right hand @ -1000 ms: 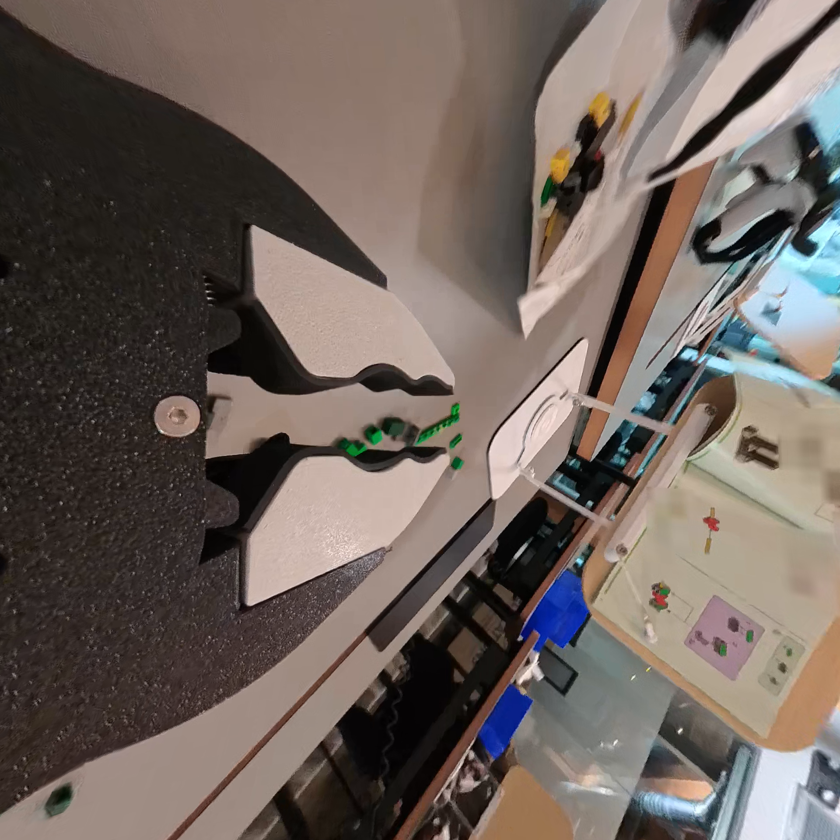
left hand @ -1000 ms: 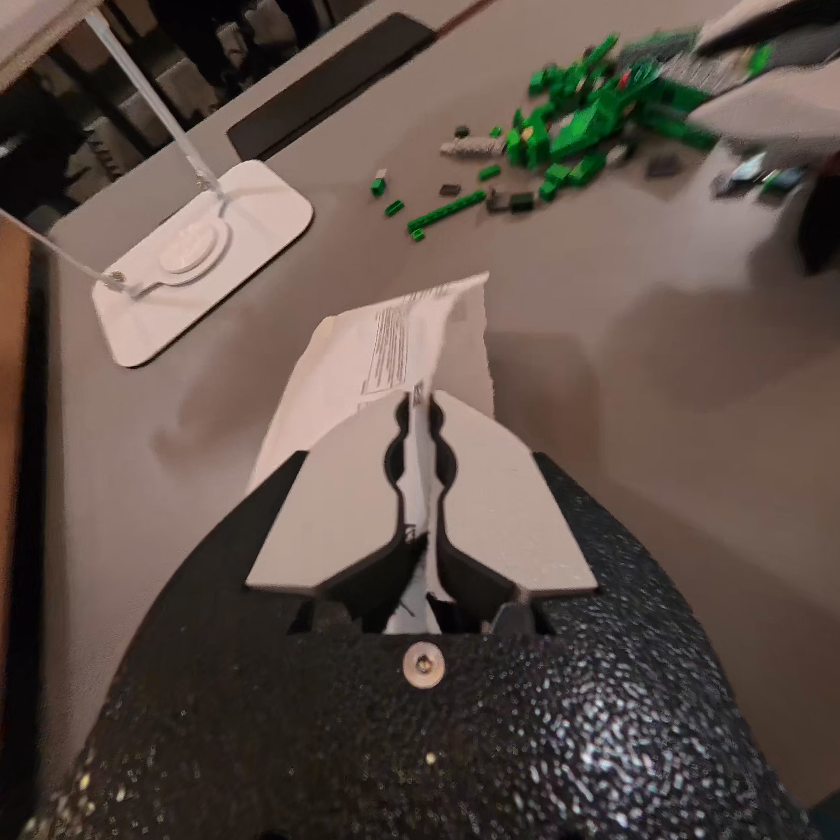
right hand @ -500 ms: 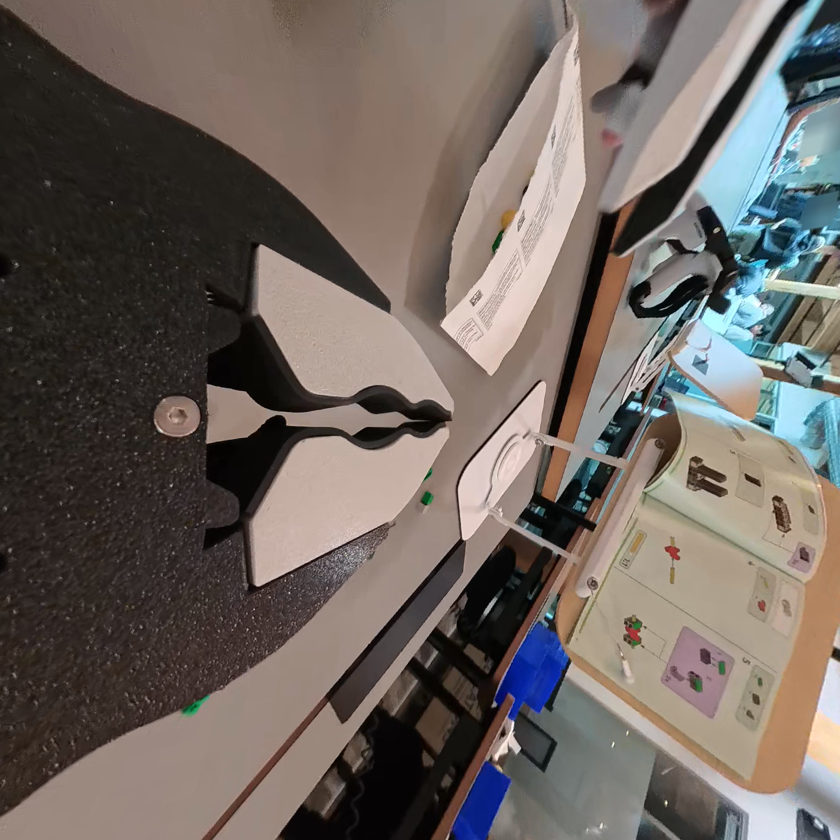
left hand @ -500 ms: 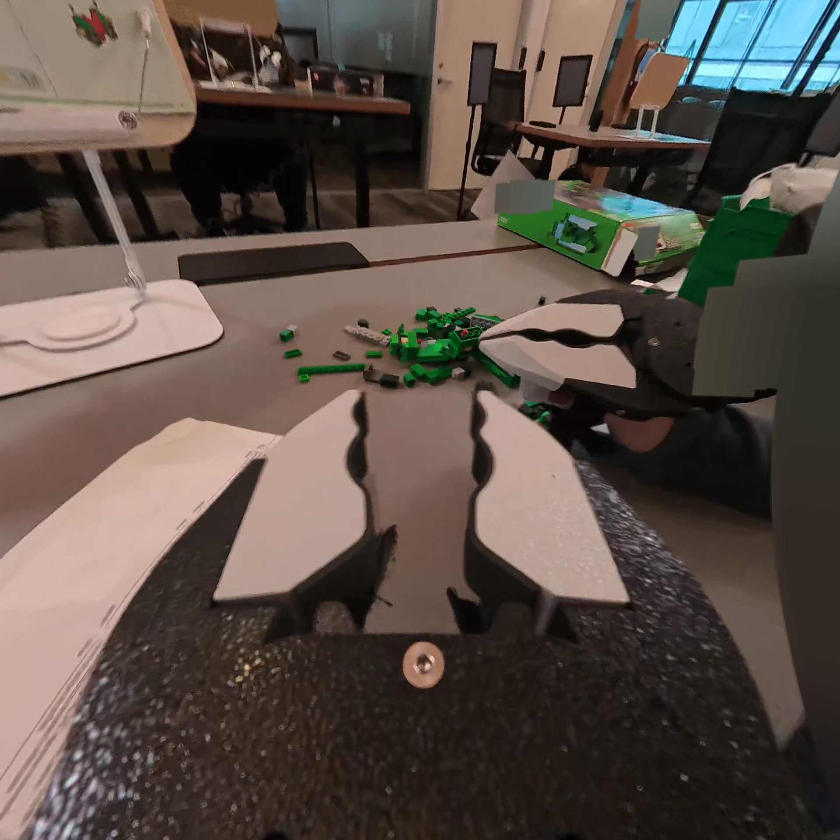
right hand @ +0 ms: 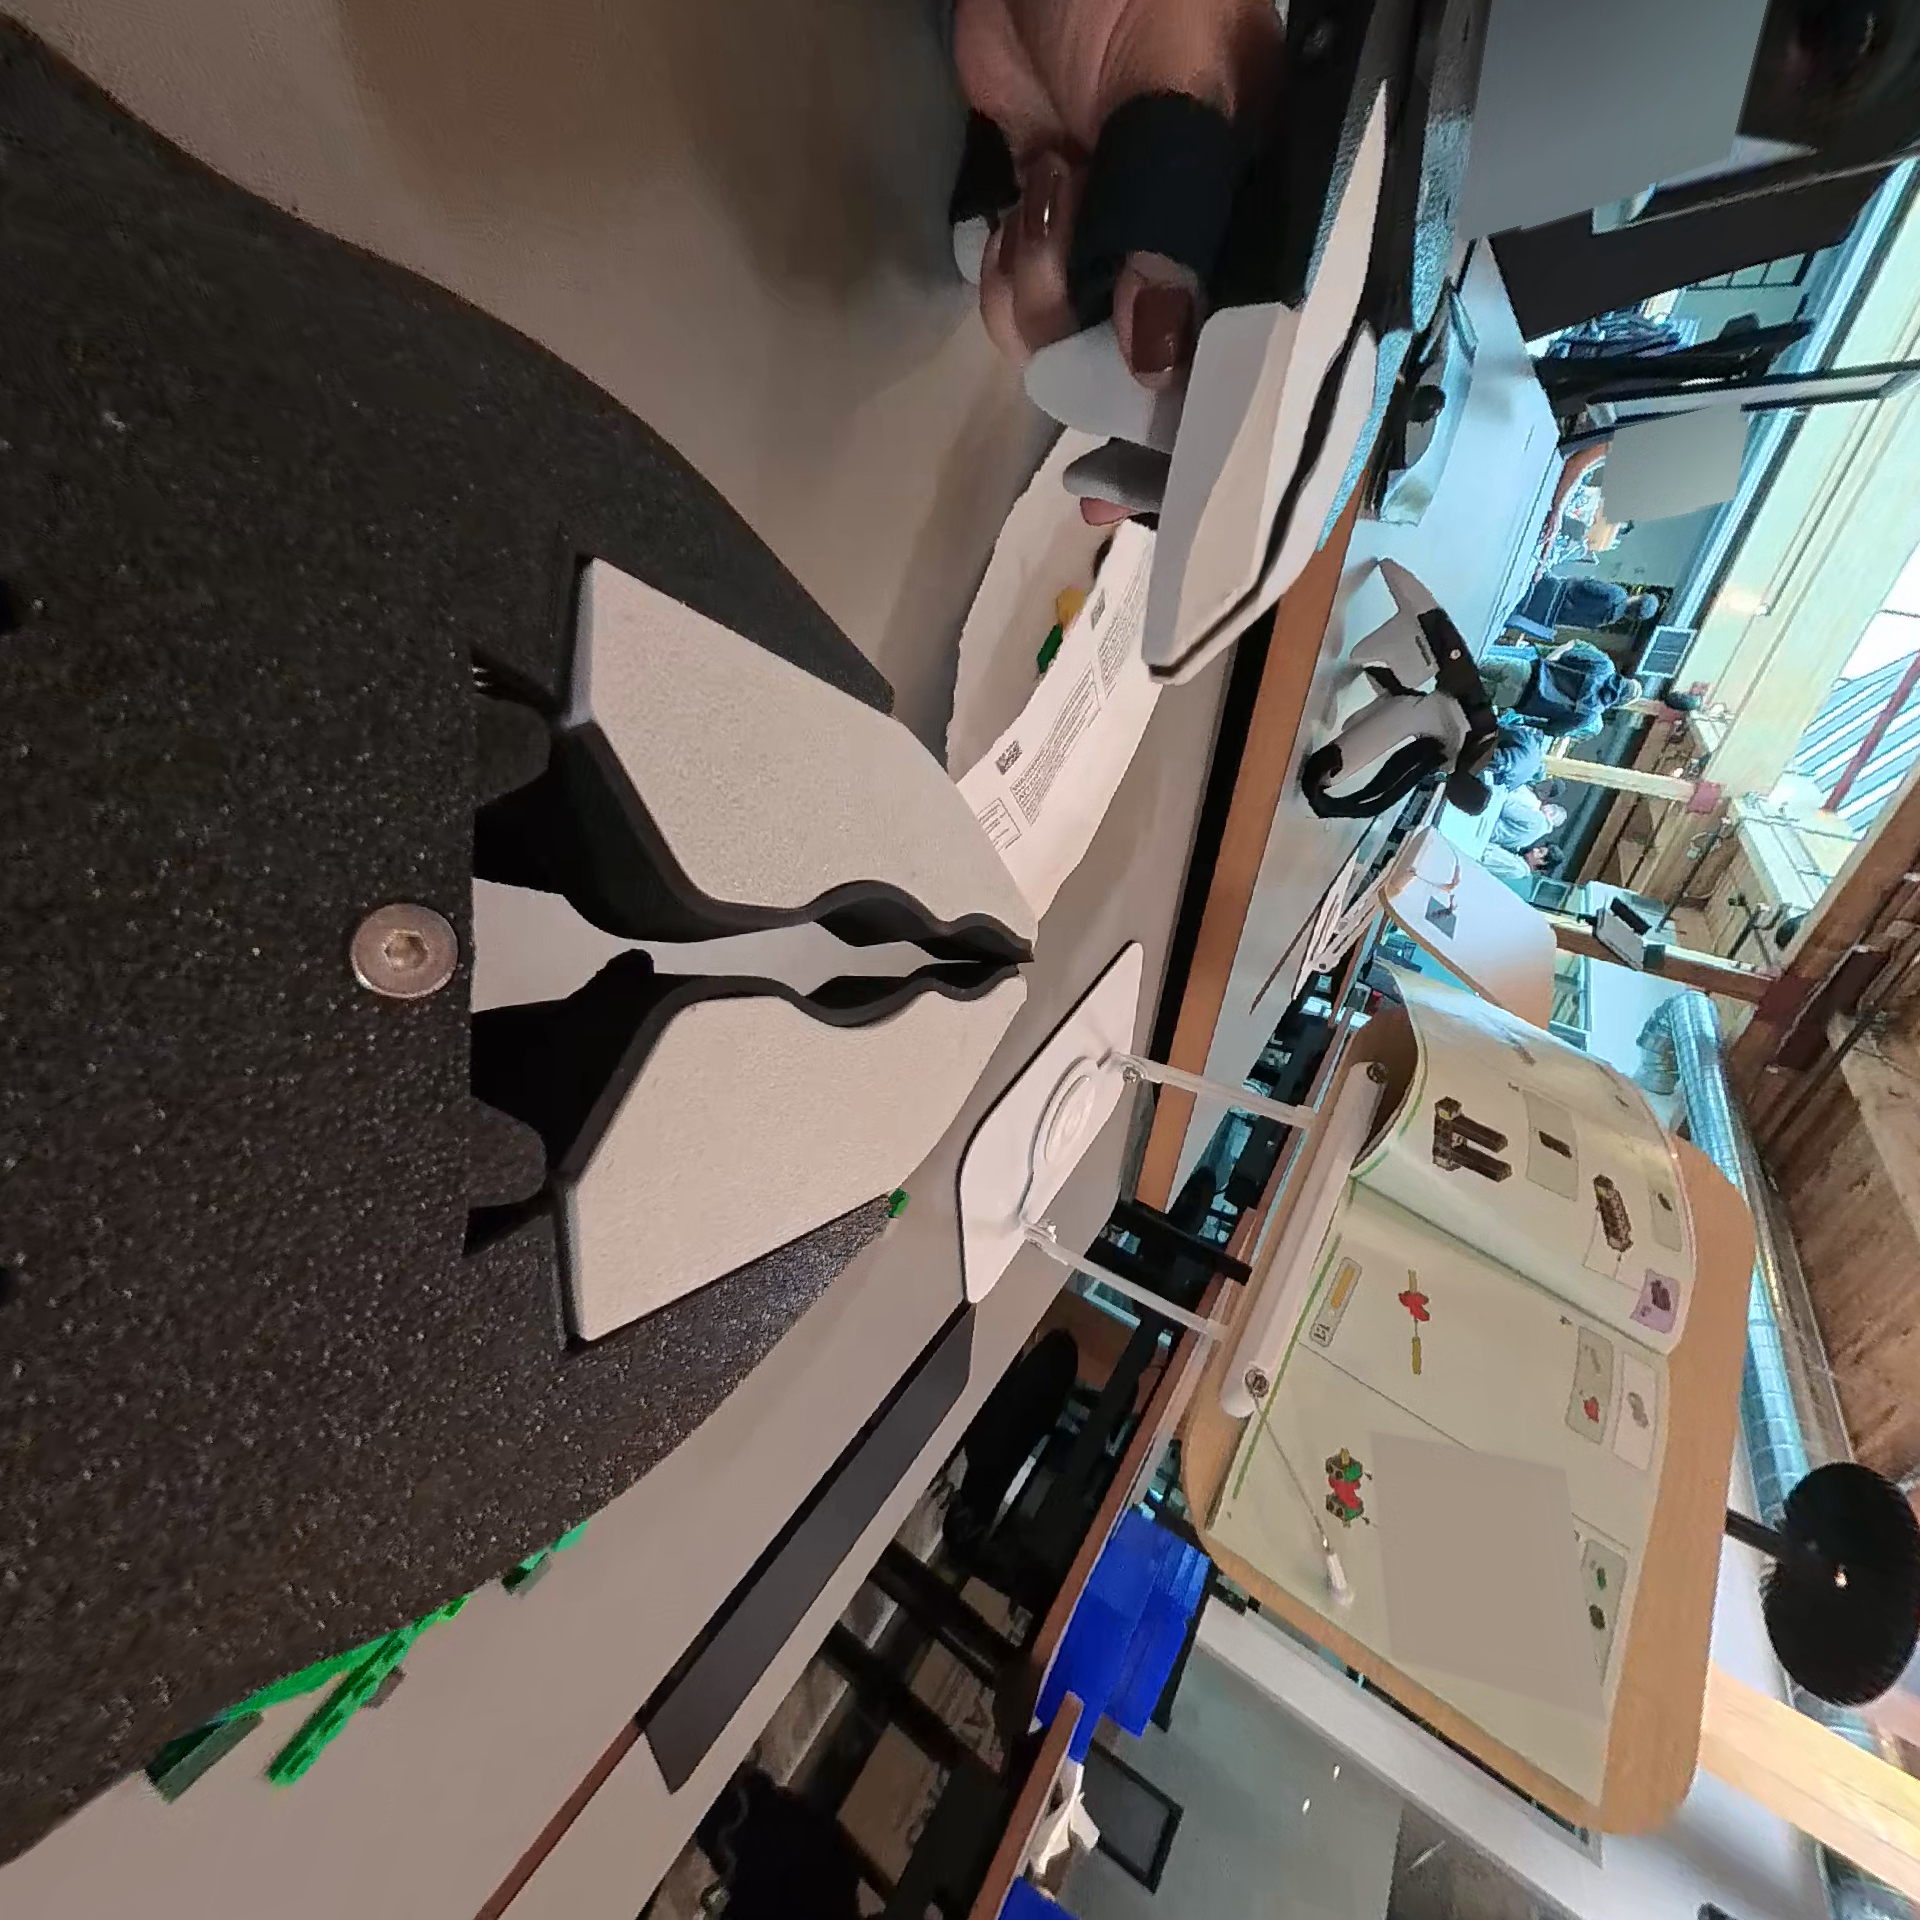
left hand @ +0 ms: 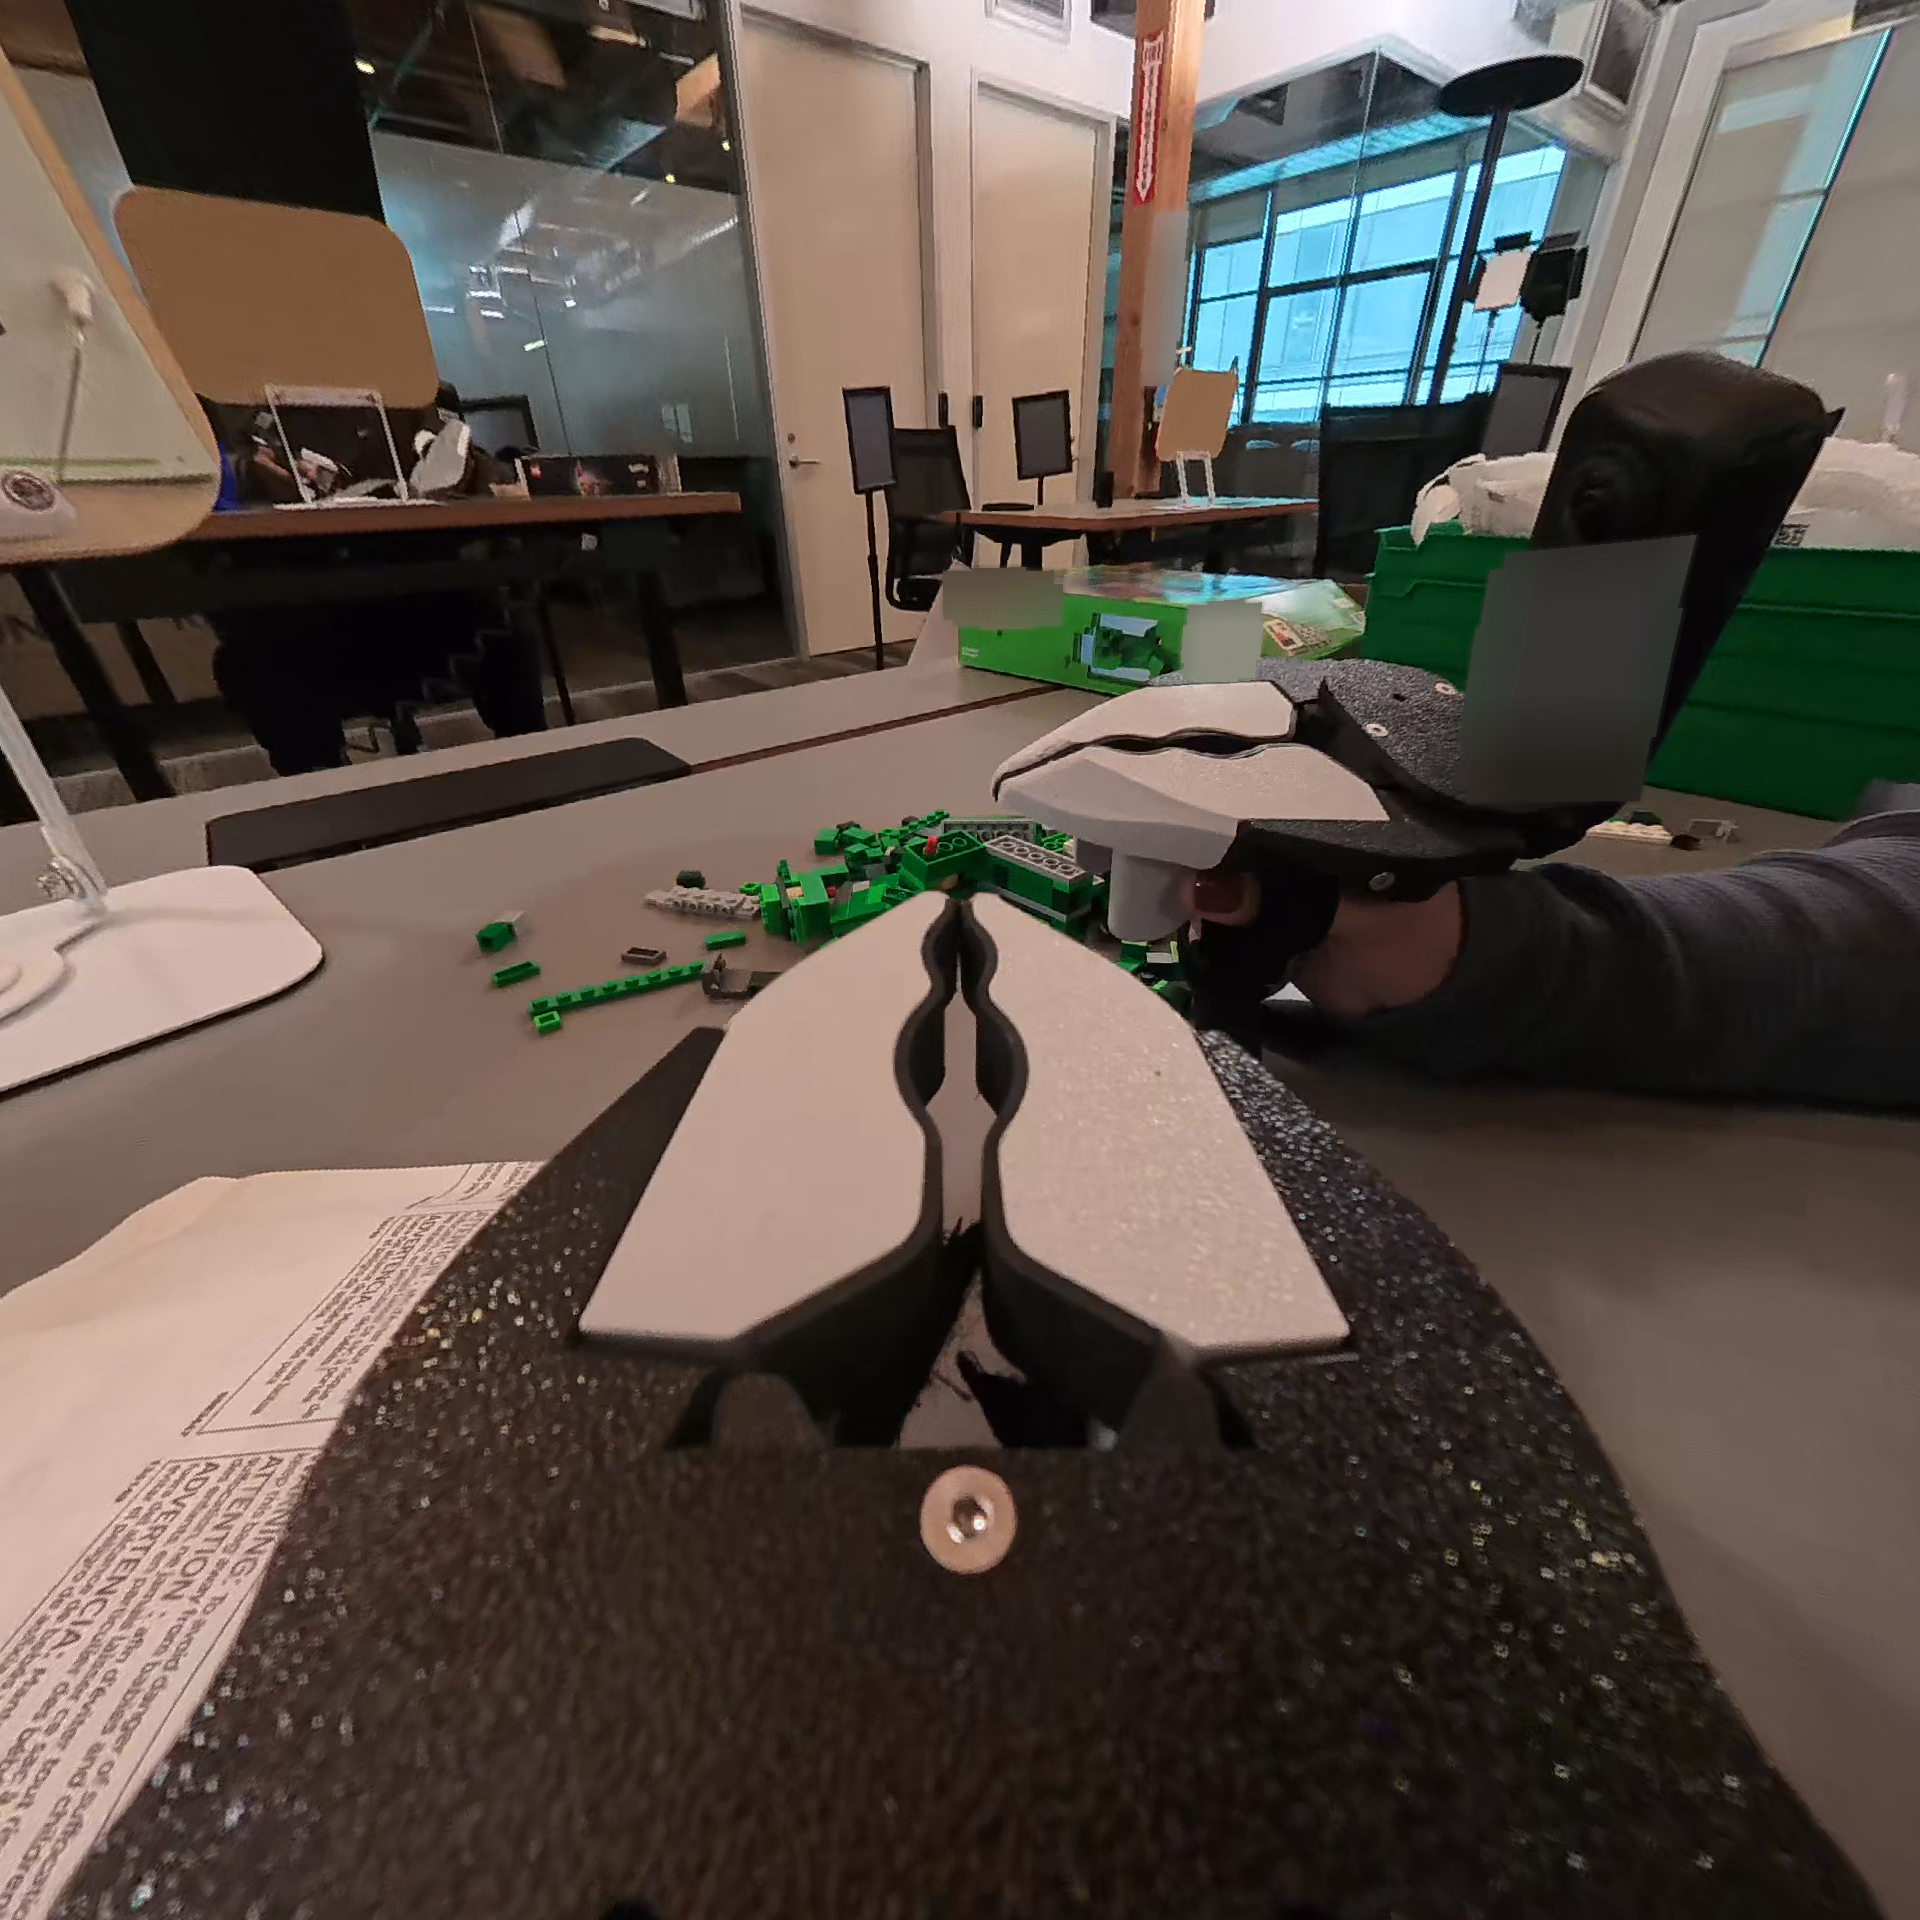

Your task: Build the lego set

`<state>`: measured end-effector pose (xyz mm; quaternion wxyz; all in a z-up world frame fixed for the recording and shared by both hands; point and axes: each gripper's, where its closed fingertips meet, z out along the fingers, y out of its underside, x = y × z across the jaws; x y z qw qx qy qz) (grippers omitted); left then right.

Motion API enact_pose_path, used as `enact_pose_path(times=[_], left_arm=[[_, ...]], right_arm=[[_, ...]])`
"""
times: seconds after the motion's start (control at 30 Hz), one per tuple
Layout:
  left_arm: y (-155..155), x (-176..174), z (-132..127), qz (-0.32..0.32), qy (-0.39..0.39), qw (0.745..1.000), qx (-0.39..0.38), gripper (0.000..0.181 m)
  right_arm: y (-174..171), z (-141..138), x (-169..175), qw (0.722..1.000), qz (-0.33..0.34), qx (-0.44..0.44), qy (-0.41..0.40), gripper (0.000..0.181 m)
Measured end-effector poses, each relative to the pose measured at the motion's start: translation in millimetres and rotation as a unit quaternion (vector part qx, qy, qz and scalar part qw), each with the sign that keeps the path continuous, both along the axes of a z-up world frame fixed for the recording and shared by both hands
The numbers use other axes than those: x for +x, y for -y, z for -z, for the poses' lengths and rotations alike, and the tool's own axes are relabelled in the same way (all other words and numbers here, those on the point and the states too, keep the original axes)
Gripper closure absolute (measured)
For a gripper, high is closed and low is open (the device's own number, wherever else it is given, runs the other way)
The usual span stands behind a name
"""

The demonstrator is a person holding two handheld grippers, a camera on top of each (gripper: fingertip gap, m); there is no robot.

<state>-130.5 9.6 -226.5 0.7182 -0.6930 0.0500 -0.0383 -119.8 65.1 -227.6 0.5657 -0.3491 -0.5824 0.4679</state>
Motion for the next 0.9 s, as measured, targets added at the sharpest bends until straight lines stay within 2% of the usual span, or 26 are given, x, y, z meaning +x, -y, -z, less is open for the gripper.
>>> enact_pose_path(times=[0.13, 0.23, 0.3, 0.37, 0.47, 0.57, 0.63, 0.77, 0.9], left_arm=[[1.6, 1.1, -1.1, -0.005, -0.011, 1.000, 0.006, 0.181], [3.9, -2.5, -0.7, -0.022, -0.010, 1.000, -0.001, 0.181], [8.4, -8.4, -5.7, -0.038, -0.006, 0.999, -0.004, 0.181], [11.6, -19.8, -21.1, -0.057, 0.001, 0.998, 0.011, 0.180], [7.4, -54.9, -50.8, -0.112, -0.010, 0.993, 0.018, 0.174], [-1.0, -92.0, -72.9, -0.148, -0.018, 0.989, 0.008, 0.167], [-2.2, -110.6, -80.4, -0.170, -0.022, 0.985, 0.012, 0.167], [-5.6, -128.4, -84.1, -0.195, -0.027, 0.980, 0.026, 0.168], [-23.4, -142.7, -88.0, -0.204, -0.071, 0.976, 0.000, 0.168]], right_arm=[[1.6, 1.8, -0.7, 1.000, 0.004, 0.013, 0.004, 0.181], [-24.4, -5.4, -5.2, 0.995, 0.100, 0.022, 0.008, 0.181], [-38.6, -26.7, -19.9, 0.990, 0.139, 0.026, -0.003, 0.181], [-54.8, -54.9, -54.9, 0.988, 0.151, 0.022, -0.018, 0.181], [-107.2, -91.1, -126.1, 0.981, 0.184, -0.047, -0.032, 0.181], [-155.2, -108.2, -196.8, 0.964, 0.179, -0.196, -0.030, 0.164], [-178.2, -113.7, -231.7, 0.949, 0.197, -0.243, -0.036, 0.151], [-200.3, -120.5, -275.6, 0.941, 0.246, -0.229, -0.034, 0.135], [-219.1, -119.6, -287.5, 0.926, 0.304, -0.221, -0.030, 0.119]])
